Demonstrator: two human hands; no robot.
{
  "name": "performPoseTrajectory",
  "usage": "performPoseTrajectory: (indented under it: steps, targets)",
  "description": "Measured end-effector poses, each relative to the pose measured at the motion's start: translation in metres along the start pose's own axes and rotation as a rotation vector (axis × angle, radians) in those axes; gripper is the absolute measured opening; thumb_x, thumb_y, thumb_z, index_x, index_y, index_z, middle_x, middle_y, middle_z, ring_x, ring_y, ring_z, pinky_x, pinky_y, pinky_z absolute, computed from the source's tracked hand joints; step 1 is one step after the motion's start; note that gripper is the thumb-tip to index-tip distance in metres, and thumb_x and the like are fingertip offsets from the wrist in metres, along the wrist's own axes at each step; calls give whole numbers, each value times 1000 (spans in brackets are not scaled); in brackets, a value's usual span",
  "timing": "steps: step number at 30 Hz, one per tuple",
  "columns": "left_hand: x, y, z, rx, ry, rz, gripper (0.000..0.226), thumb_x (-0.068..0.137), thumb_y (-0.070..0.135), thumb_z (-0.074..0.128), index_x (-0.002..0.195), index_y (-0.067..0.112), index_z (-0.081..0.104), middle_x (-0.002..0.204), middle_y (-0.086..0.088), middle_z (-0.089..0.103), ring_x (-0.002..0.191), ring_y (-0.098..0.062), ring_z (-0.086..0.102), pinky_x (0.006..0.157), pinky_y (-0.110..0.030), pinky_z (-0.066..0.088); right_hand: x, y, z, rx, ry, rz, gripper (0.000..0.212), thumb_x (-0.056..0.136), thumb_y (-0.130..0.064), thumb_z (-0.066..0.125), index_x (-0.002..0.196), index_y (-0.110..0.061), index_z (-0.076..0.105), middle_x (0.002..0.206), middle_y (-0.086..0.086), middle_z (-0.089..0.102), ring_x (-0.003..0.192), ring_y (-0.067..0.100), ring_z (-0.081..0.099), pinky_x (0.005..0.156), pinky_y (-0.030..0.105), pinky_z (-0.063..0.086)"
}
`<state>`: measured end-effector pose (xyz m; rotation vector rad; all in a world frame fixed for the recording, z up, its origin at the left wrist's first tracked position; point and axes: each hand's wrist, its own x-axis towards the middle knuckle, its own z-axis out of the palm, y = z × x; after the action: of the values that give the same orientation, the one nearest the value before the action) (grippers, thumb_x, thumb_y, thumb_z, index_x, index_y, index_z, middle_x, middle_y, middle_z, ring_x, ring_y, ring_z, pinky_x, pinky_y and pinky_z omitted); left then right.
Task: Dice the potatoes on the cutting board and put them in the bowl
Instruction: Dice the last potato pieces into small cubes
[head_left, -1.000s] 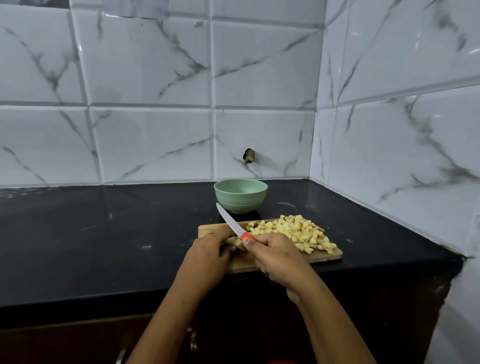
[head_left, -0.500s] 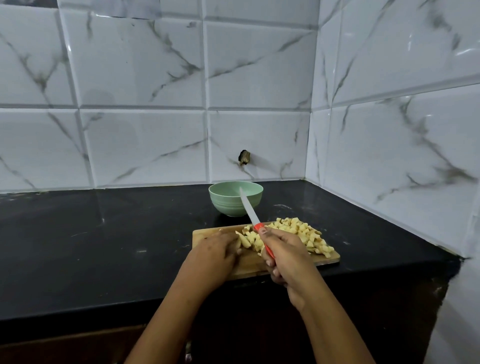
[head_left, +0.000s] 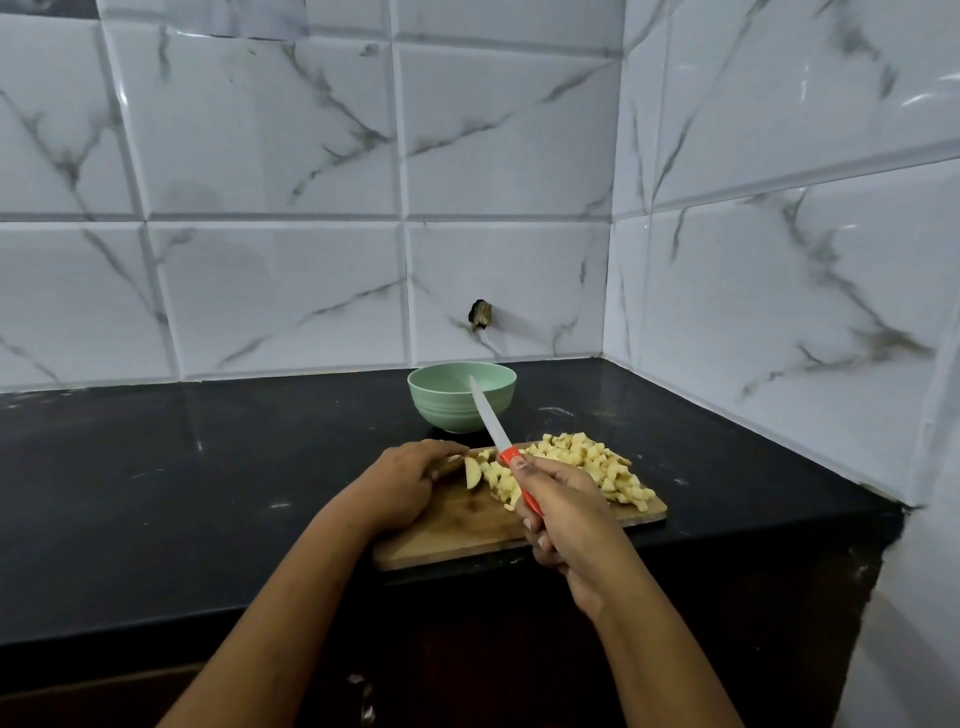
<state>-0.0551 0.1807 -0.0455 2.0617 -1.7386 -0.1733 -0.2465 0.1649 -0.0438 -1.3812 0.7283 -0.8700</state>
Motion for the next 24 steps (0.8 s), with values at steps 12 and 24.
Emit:
performPoseTrajectory:
  steps: [12,24]
  targets:
    - [-2,6,4,255,71,61,29,88,48,56,114,36,57,152,12,25,142,-16,13,116,-52,10,-1,2,-1,-13,-12,-3,14,101,-26,46,106,-28,60,51,-5,43,42,3,31,38,16,24]
    - [-50,25,10,148,282,-21,12,90,48,53,86,39,47,83,21,50,87,-2,47,78,-29,30,-20,11,-10,-792,16,-290,41,101,-29,42,142,-33,43,92,-14,53,68,-4,43,60,12,34]
